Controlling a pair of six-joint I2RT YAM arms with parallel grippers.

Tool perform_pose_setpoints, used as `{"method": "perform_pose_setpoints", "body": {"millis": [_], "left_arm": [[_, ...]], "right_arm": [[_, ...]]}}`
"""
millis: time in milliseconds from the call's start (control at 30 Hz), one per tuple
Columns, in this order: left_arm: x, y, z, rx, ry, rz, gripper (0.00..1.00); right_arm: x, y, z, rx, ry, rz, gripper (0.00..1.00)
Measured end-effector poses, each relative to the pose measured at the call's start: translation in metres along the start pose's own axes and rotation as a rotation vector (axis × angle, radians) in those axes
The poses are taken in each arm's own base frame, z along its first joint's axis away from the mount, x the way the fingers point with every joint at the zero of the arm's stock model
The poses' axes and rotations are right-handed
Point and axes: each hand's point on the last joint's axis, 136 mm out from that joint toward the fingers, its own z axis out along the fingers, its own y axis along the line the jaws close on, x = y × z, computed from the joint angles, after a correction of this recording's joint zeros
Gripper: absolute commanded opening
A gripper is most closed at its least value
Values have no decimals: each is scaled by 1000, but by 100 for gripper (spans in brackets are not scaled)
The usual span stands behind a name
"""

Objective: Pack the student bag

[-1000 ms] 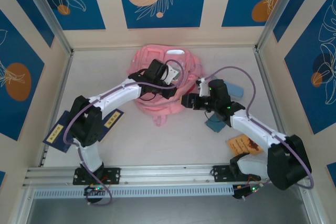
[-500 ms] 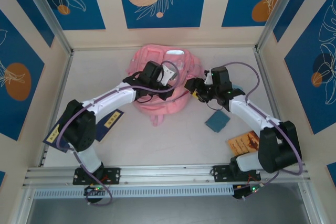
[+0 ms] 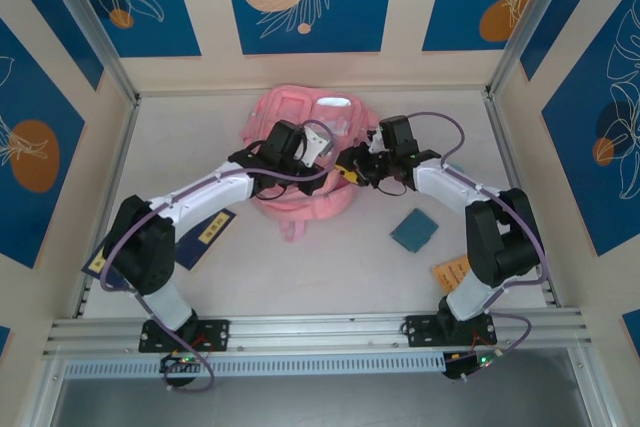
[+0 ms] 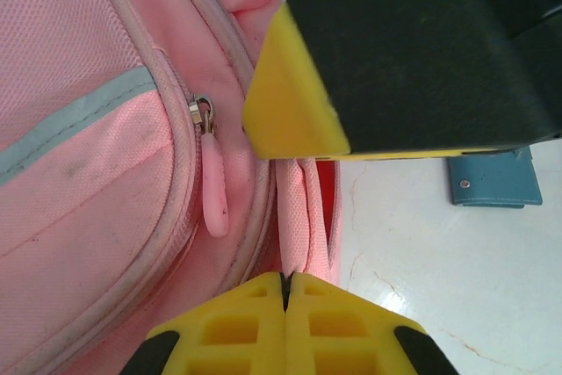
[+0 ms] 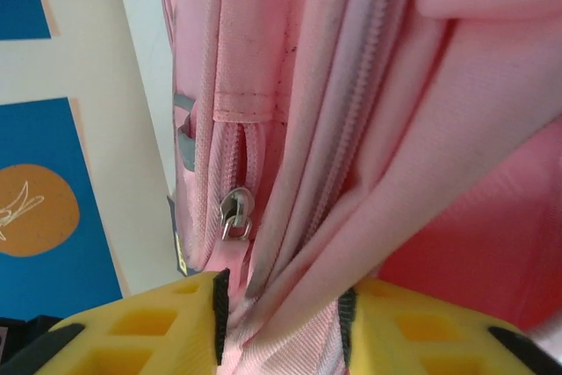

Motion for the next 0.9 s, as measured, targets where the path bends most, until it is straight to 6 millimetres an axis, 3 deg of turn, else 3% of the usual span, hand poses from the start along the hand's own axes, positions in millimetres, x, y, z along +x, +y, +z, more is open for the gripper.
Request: {"method": "perform_pose_setpoints", "body": {"millis": [33, 133, 333, 533, 733, 900], "left_arm": [[1, 0, -1, -1, 2, -3, 4], [5, 3, -5, -15, 5, -35, 31], [0, 5, -40, -83, -30, -181, 51], [30, -2, -62, -84, -36, -309, 54], [69, -1, -43, -102, 41, -419, 53], [68, 3, -28, -134, 24, -478, 50]], "right_arm": [[1, 1, 1, -2, 7, 3, 21], [4, 8, 3, -17, 28, 7, 6], [13, 11, 12, -8, 60, 7, 0], [18, 35, 14, -41, 68, -40, 0], [21, 49, 15, -63, 71, -68, 0], [24, 51, 16, -63, 75, -73, 0]]}}
